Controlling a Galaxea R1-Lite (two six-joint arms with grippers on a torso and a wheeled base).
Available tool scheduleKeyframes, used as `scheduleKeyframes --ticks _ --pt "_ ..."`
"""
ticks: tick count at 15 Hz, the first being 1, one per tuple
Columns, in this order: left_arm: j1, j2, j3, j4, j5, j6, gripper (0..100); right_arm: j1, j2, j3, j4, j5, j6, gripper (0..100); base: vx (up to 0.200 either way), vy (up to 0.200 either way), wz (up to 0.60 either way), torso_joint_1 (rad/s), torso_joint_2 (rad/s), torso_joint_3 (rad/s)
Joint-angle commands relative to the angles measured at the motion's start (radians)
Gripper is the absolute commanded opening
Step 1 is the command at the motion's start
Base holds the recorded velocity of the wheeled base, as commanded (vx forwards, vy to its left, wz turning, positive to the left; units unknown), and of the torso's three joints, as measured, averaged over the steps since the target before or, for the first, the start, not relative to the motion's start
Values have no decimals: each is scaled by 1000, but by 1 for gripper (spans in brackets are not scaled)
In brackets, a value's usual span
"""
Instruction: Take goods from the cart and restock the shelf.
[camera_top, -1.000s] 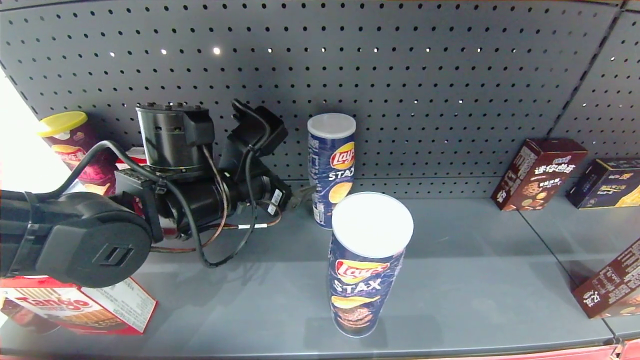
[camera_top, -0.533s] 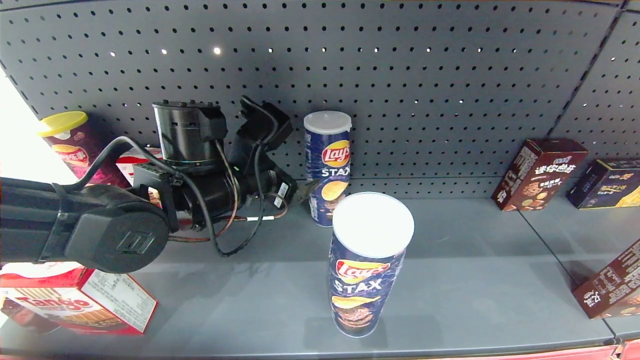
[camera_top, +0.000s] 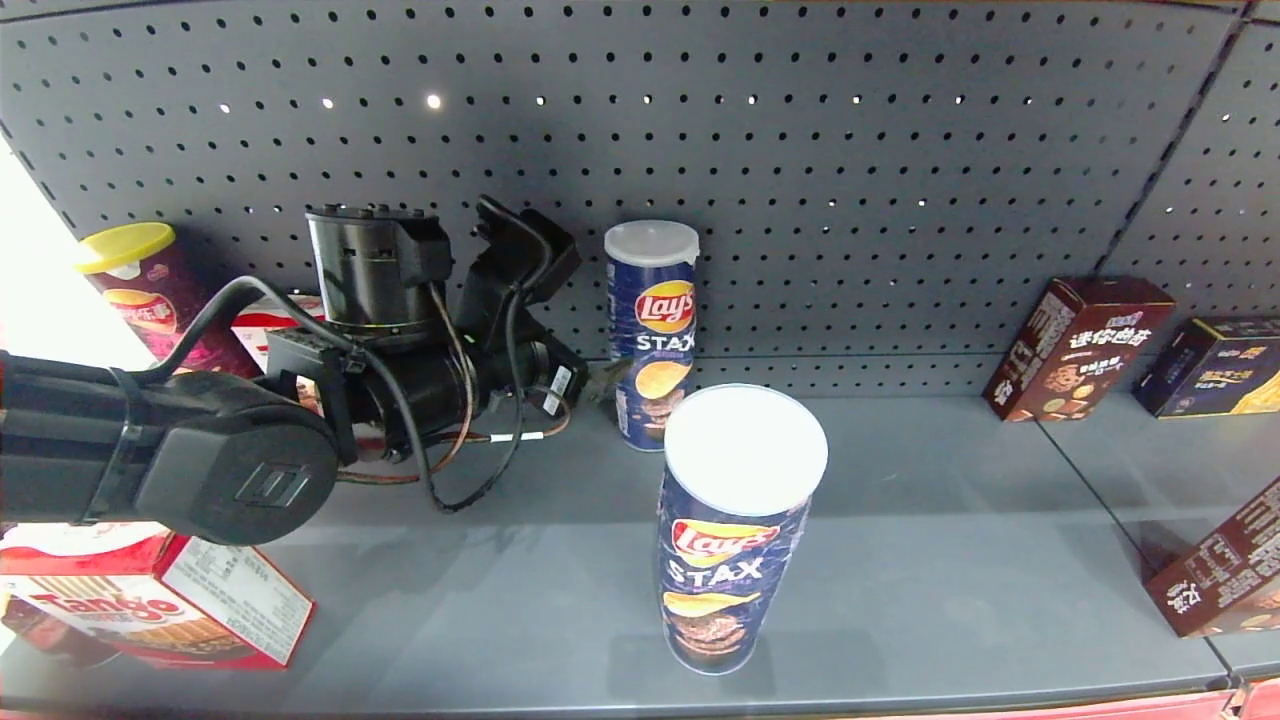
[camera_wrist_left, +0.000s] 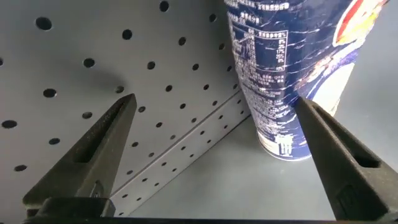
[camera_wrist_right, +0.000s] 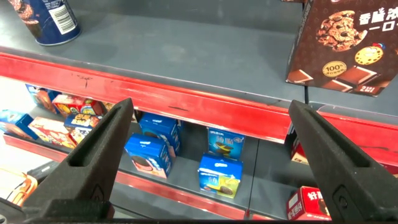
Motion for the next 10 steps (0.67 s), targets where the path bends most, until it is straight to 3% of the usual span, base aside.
scheduleKeyframes --ticks 1,5,10 --pt "-1 -7 17 -6 0 1 100 0 1 0 -1 0 -1 100 0 0 0 0 0 0" --pt "10 -75 106 -11 28 8 100 0 1 0 -1 0 -1 100 0 0 0 0 0 0" --pt "20 -15 62 -8 63 5 100 0 1 0 -1 0 -1 100 0 0 0 0 0 0"
